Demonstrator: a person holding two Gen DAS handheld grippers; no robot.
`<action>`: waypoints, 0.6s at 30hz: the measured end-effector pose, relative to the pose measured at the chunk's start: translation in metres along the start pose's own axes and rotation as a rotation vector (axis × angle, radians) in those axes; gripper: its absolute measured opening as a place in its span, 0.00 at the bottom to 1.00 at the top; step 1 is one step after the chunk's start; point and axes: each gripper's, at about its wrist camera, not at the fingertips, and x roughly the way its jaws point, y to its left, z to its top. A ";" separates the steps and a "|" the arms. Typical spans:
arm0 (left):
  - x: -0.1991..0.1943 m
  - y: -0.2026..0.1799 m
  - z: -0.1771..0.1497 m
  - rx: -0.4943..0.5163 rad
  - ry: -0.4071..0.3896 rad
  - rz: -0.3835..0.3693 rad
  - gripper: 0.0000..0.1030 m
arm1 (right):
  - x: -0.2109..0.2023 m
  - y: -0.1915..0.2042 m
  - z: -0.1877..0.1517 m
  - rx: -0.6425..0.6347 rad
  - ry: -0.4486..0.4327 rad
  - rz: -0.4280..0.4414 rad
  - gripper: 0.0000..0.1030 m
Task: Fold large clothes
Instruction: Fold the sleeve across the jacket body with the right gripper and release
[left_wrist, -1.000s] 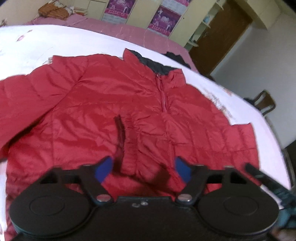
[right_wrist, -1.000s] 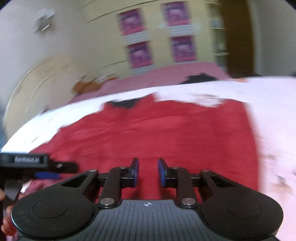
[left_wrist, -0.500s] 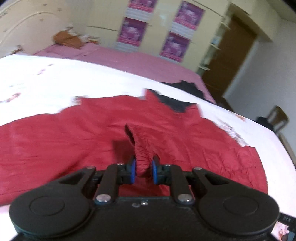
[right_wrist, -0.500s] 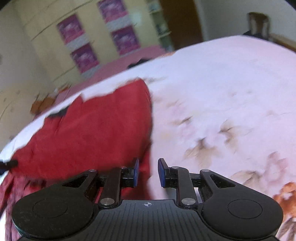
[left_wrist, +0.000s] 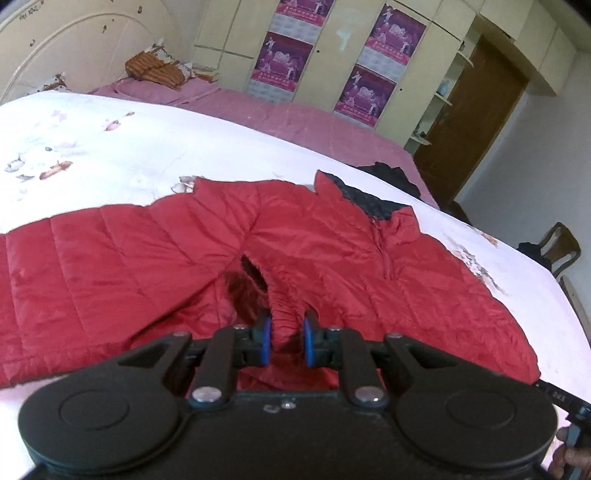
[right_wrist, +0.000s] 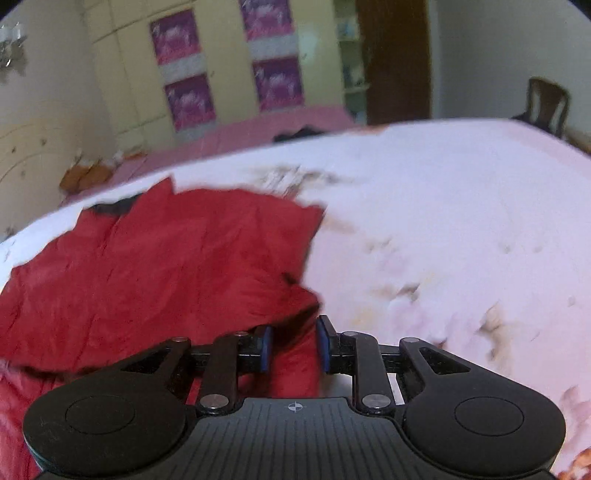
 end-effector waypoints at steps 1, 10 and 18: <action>0.003 0.001 -0.004 0.000 0.012 0.007 0.16 | 0.004 -0.002 -0.002 -0.003 0.031 0.001 0.23; 0.008 0.016 -0.016 0.015 0.059 0.026 0.23 | -0.030 -0.032 -0.001 0.065 -0.029 0.036 0.23; 0.008 -0.012 -0.002 0.156 -0.027 0.050 0.20 | -0.004 -0.003 0.032 -0.028 -0.044 0.151 0.23</action>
